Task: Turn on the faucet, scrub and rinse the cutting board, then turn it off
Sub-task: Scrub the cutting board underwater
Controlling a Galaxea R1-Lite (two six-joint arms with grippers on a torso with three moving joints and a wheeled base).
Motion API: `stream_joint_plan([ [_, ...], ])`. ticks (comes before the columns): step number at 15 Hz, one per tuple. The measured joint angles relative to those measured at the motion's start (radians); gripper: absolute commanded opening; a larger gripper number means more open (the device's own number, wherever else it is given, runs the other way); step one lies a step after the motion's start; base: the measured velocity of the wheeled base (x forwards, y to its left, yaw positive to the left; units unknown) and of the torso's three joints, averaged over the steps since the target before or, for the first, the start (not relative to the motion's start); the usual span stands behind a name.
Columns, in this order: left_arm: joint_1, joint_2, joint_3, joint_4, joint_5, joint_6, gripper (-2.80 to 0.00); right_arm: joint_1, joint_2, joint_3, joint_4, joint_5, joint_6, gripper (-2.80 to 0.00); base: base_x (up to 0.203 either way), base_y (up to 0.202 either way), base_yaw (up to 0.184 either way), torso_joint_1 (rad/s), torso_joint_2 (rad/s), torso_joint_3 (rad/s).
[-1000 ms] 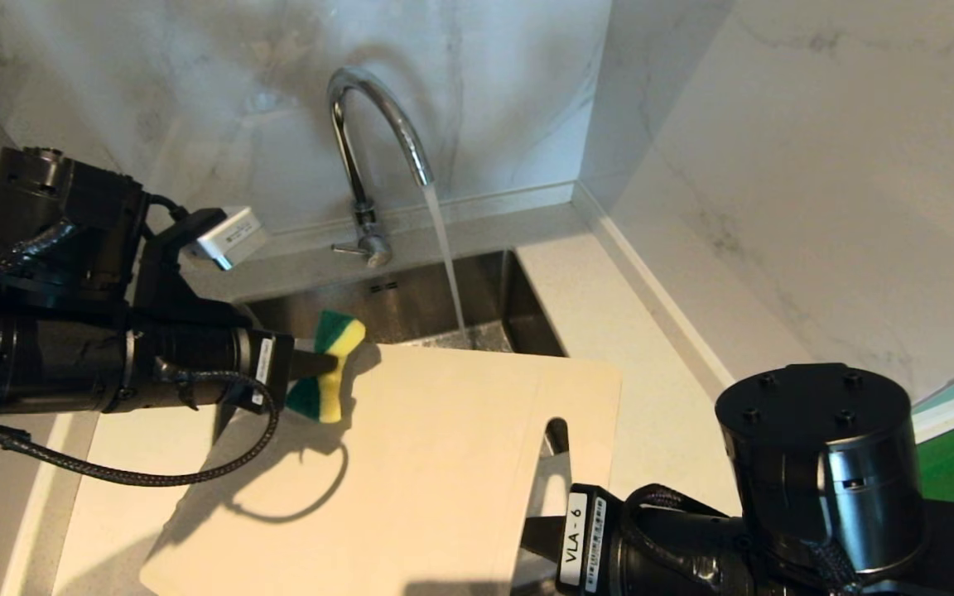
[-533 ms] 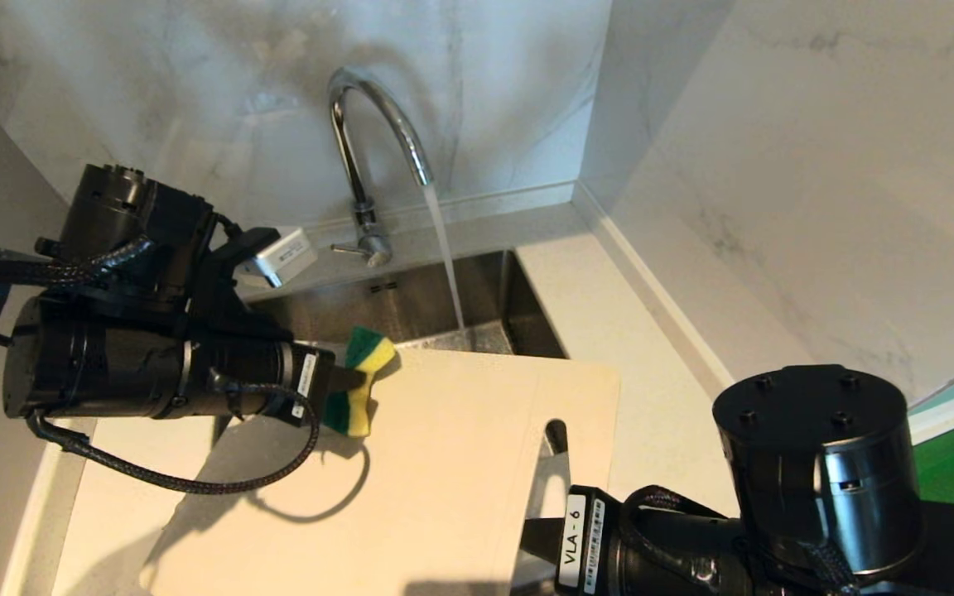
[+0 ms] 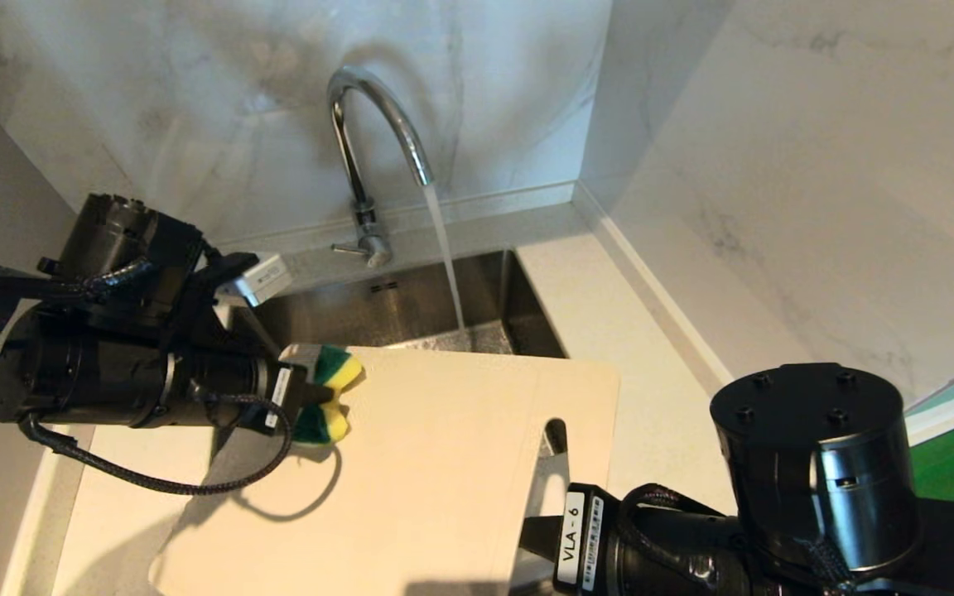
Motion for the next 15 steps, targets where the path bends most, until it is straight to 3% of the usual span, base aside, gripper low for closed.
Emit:
stream_joint_plan([
  [8, 0.169, 0.012, 0.103, -0.01, -0.009, 0.029, -2.8, 0.003, -0.001, -0.006, 0.0, 0.001, 0.004, -2.8, 0.0, 0.0, 0.0, 0.0, 0.0, 0.0],
  [15, 0.403, 0.028, 0.144, -0.075, -0.131, 0.126, -2.8, 0.004, -0.004, -0.006, -0.002, 0.004, 0.005, -2.8, 0.0, 0.0, 0.0, 0.0, 0.0, 0.0],
])
